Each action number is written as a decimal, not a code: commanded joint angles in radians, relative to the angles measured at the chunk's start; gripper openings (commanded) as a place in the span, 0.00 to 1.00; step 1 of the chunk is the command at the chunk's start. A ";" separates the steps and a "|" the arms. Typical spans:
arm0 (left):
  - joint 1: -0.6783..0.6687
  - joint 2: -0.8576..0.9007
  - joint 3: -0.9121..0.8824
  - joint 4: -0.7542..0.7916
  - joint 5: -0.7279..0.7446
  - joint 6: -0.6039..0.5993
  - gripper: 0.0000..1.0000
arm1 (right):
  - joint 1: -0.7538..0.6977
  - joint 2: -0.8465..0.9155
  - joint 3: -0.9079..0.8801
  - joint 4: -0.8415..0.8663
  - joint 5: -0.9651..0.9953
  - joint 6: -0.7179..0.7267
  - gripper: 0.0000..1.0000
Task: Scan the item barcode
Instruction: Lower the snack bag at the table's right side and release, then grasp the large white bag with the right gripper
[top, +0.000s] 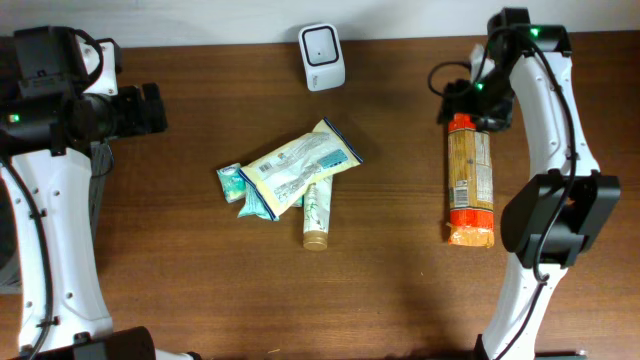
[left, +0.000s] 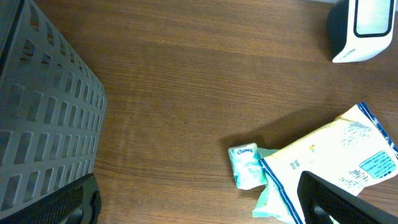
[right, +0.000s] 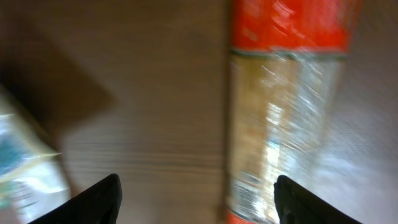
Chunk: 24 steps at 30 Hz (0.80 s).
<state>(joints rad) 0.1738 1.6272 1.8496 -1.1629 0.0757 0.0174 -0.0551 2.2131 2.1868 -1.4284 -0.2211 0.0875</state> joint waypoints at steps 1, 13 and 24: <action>0.006 -0.005 0.008 0.002 0.007 -0.003 0.99 | 0.101 0.000 0.026 0.054 -0.206 -0.015 0.79; 0.006 -0.005 0.008 0.002 0.007 -0.003 0.99 | 0.369 0.019 0.022 0.132 0.027 0.558 0.99; 0.006 -0.005 0.008 0.002 0.007 -0.002 0.99 | 0.501 0.022 -0.126 0.206 0.012 0.580 1.00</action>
<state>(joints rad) 0.1738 1.6272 1.8496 -1.1629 0.0757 0.0174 0.4301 2.2181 2.1422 -1.2491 -0.2249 0.6449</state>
